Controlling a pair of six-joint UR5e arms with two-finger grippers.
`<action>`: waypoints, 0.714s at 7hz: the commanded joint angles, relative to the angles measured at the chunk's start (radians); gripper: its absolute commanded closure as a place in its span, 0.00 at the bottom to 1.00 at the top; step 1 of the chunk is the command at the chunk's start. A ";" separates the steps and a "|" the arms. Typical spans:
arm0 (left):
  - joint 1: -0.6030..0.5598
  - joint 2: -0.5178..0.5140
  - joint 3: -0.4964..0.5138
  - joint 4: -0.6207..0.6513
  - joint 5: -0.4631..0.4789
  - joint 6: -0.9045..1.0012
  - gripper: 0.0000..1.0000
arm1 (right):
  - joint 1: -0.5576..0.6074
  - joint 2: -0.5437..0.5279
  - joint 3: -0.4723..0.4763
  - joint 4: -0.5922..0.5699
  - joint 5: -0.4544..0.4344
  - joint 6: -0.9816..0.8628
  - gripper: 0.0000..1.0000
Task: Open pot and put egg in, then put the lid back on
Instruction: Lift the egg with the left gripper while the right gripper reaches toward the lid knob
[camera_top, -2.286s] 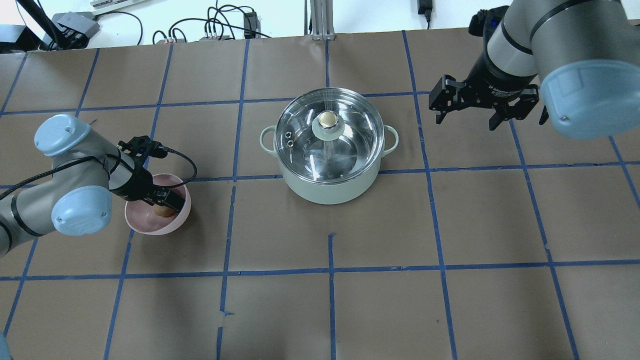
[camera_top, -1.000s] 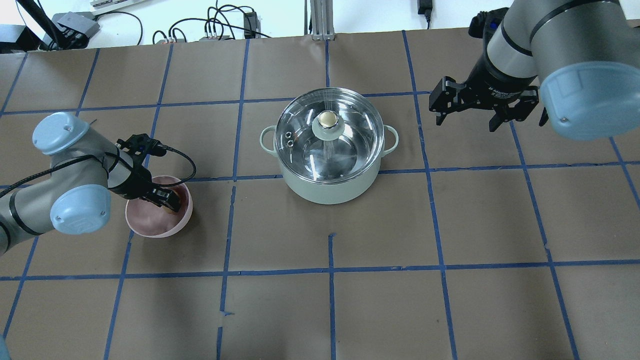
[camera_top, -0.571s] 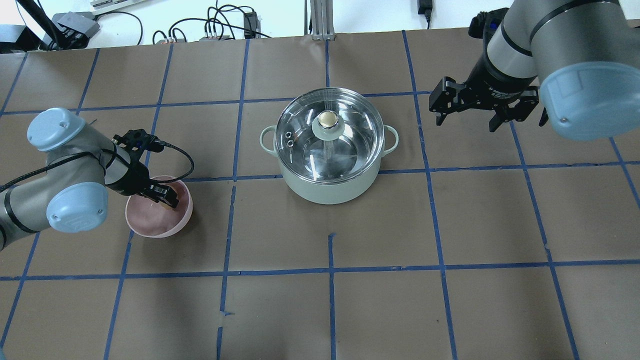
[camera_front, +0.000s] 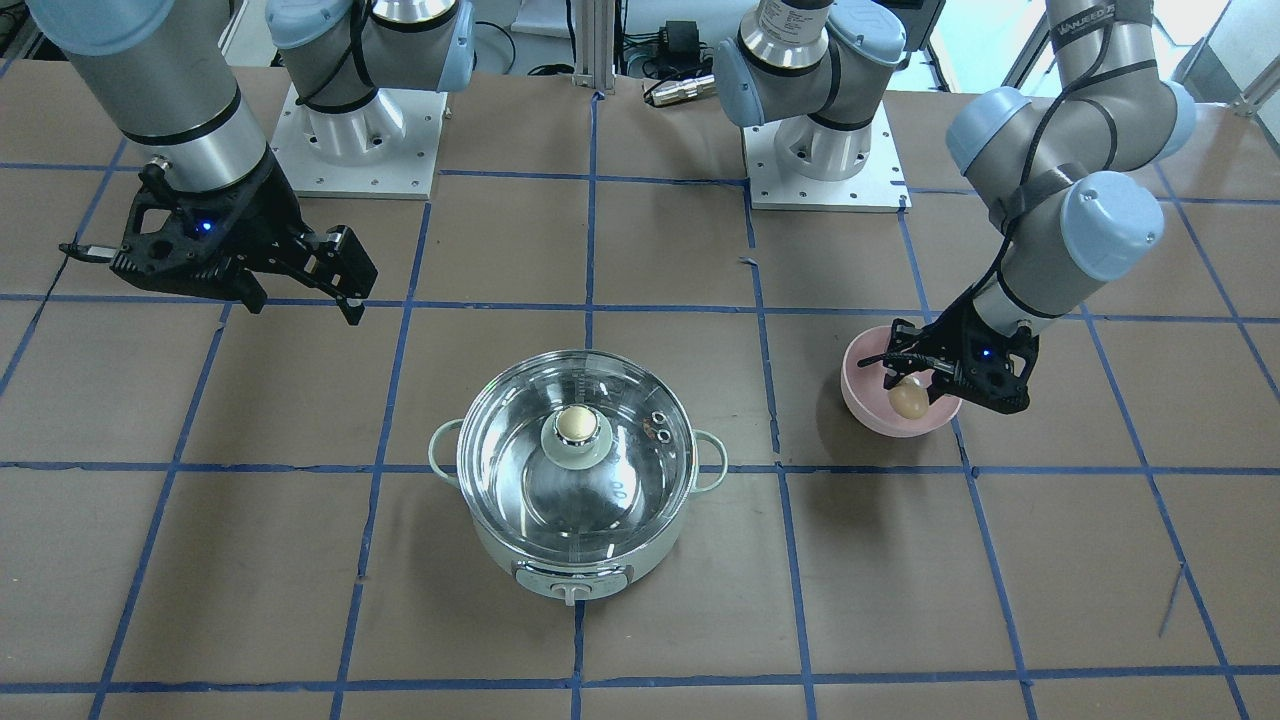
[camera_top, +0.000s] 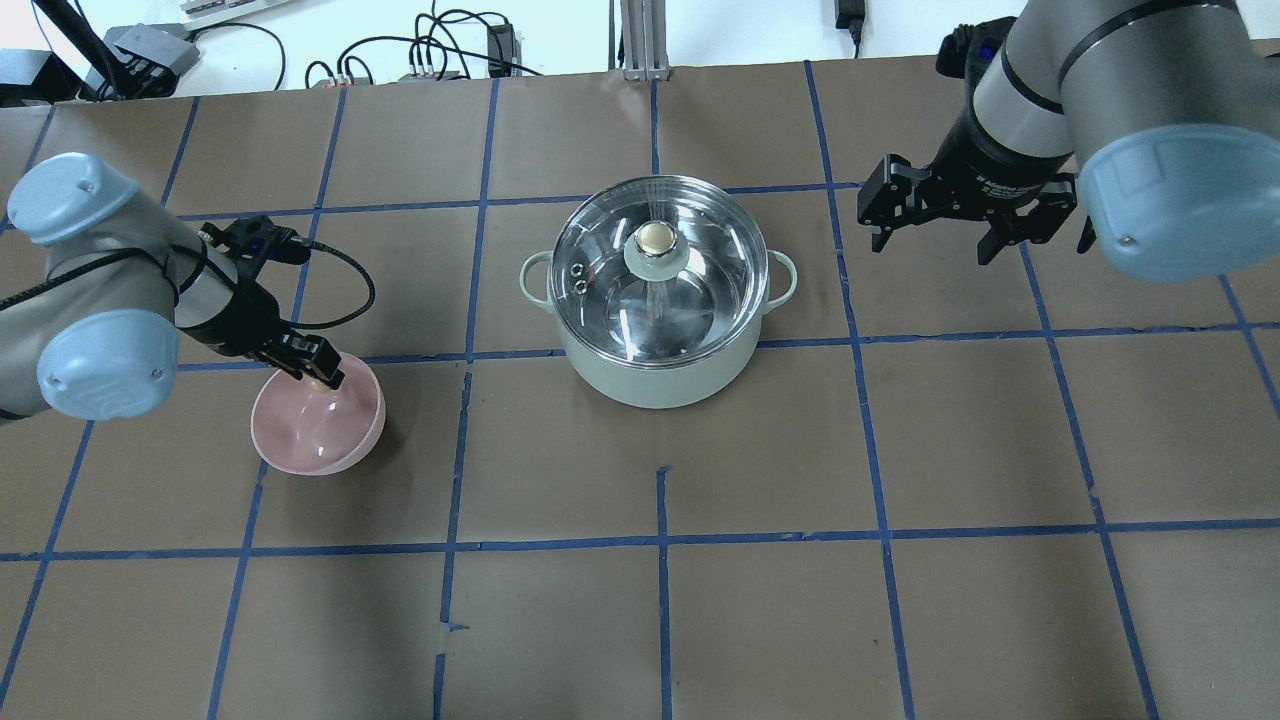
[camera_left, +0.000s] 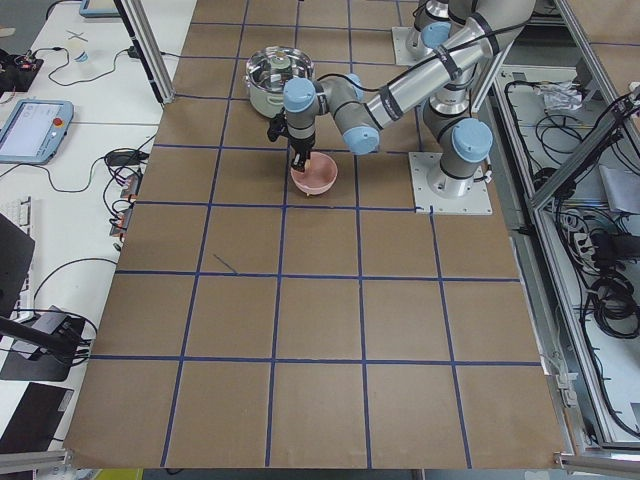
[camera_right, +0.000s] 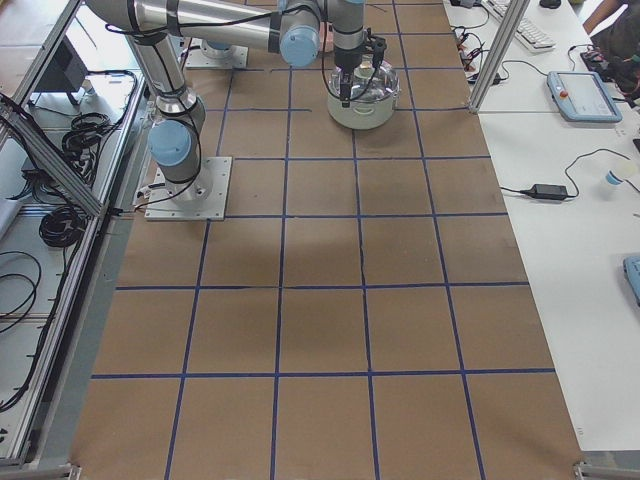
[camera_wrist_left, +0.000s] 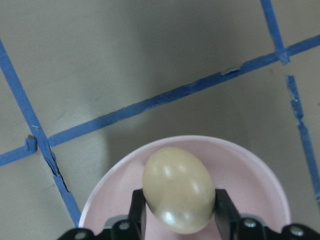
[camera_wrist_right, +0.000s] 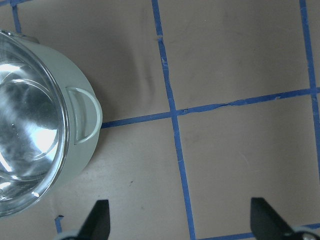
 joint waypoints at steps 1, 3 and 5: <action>-0.060 0.044 0.083 -0.156 0.003 -0.107 0.98 | -0.001 0.000 -0.001 0.000 0.001 0.000 0.00; -0.104 0.101 0.167 -0.295 0.000 -0.212 0.98 | 0.006 0.023 -0.027 -0.109 0.005 0.045 0.00; -0.235 0.139 0.311 -0.451 0.001 -0.395 0.98 | 0.129 0.162 -0.213 -0.124 0.022 0.136 0.00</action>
